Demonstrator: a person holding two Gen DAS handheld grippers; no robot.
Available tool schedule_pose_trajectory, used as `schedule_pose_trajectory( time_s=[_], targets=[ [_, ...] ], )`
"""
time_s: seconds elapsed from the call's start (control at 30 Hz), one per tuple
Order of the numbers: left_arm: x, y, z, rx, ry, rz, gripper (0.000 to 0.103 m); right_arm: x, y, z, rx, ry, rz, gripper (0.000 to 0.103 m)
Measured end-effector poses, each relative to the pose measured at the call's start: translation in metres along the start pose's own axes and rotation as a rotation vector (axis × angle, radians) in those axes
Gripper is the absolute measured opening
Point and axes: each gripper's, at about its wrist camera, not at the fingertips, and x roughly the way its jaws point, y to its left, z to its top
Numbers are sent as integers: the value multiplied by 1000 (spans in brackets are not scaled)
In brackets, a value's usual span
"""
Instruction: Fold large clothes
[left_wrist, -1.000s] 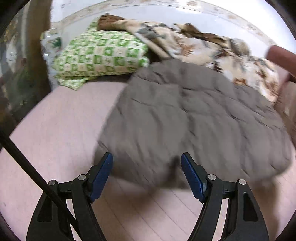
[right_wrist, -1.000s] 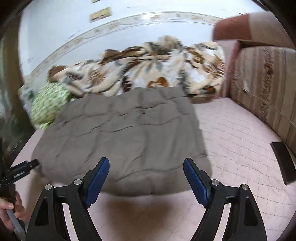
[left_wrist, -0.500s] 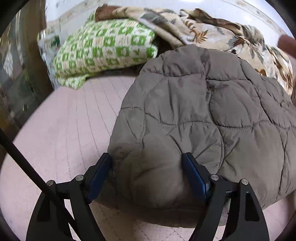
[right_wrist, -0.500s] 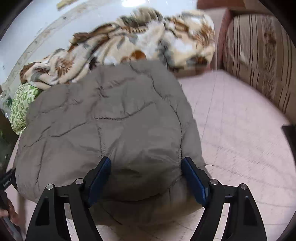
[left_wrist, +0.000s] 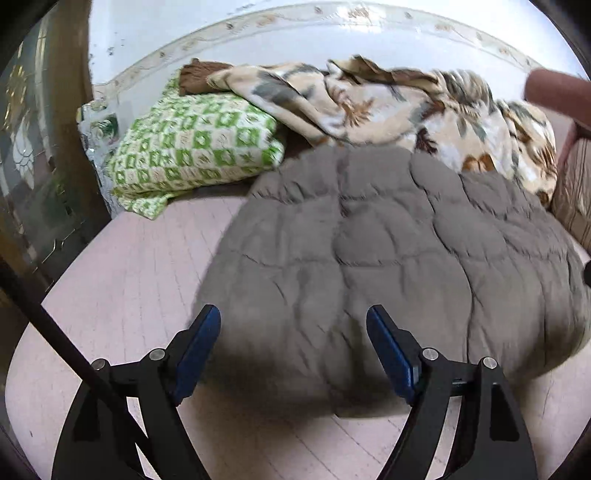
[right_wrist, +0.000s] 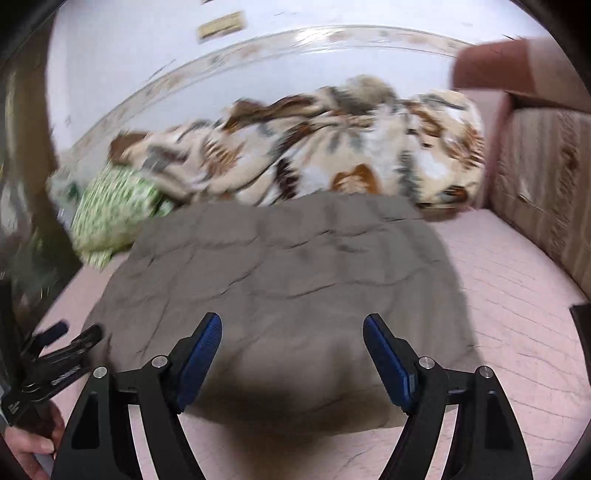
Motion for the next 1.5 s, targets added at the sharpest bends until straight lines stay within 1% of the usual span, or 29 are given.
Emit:
schedule_pose_trajectory(
  time_s=[0.07, 0.13, 0.3, 0.43, 0.6, 0.77, 0.9, 1.13, 1.5],
  targets=[
    [4, -7, -5, 19, 23, -1, 81, 7, 13, -4, -41, 25, -2, 83],
    [7, -12, -8, 44, 27, 12, 81, 16, 19, -8, -57, 54, -8, 83],
    [10, -18, -12, 75, 11, 43, 81, 35, 11, -17, -10, 137, -12, 83],
    [10, -18, -12, 83, 7, 42, 81, 40, 1, -18, 19, 156, -8, 83],
    [9, -17, -12, 78, 3, 32, 81, 39, 4, -18, 6, 151, -18, 83],
    [8, -18, -11, 79, -2, 28, 81, 32, 10, -14, -18, 113, -17, 83],
    [8, -17, -11, 80, -4, 27, 81, 31, 12, -12, -28, 102, -11, 83],
    [7, -19, -11, 83, -7, 28, 81, 41, 10, -17, -25, 138, -16, 83],
    [9, -23, -12, 90, -5, 28, 81, 50, 8, -22, -26, 161, -10, 83]
  ],
)
